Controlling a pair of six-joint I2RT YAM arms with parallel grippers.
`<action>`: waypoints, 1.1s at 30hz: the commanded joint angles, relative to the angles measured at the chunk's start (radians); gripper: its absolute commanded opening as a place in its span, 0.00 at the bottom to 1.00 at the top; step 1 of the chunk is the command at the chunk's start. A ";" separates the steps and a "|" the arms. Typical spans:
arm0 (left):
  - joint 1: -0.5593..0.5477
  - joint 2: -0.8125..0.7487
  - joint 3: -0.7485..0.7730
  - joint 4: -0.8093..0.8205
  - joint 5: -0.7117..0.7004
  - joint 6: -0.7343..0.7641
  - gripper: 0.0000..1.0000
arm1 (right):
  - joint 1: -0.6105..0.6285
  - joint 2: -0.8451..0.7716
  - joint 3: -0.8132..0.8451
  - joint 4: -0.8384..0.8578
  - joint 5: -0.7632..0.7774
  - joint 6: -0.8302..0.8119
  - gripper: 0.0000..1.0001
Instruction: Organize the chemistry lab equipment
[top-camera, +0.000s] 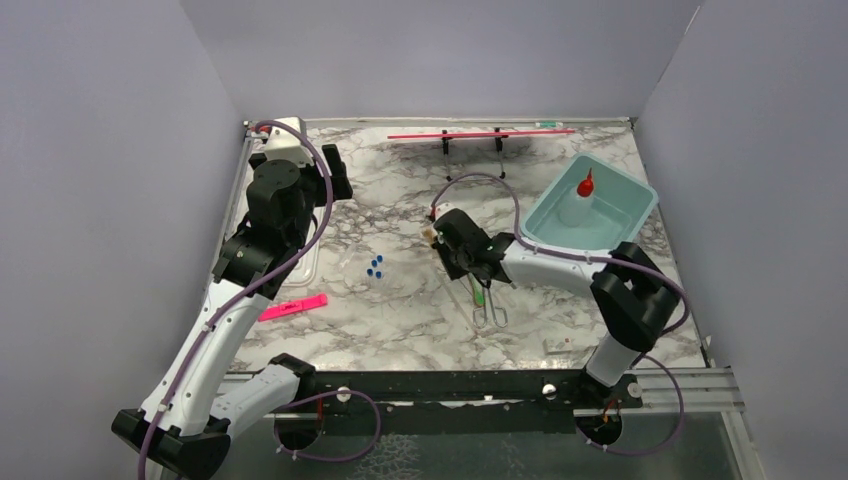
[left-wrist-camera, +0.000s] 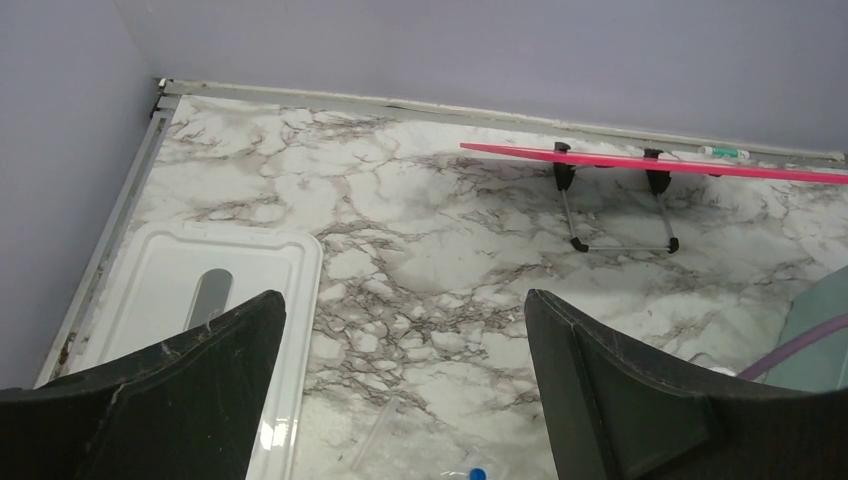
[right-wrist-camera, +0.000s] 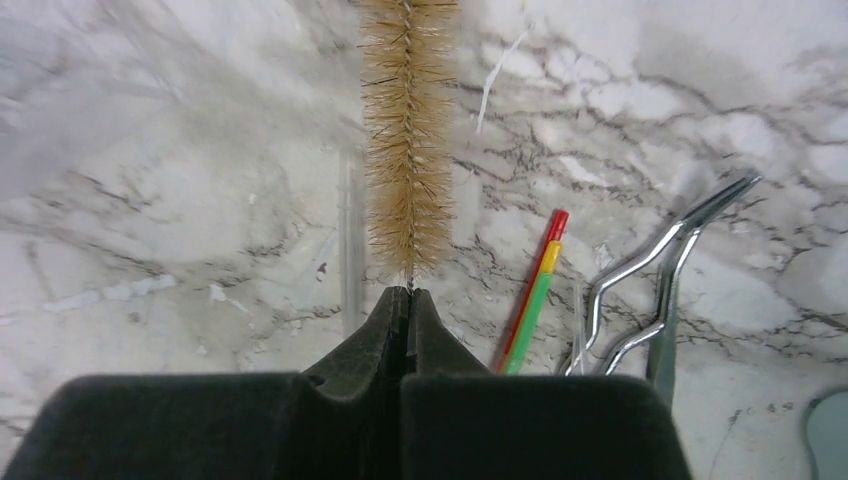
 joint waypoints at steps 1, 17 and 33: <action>-0.004 -0.009 0.013 0.013 -0.022 0.001 0.92 | -0.001 -0.151 -0.020 0.114 -0.033 -0.017 0.01; -0.005 0.011 -0.001 0.019 0.012 -0.032 0.94 | -0.002 -0.619 -0.042 0.130 0.309 0.054 0.01; -0.005 0.001 0.000 0.020 0.043 -0.047 0.94 | -0.352 -0.511 0.266 -0.314 0.524 0.279 0.01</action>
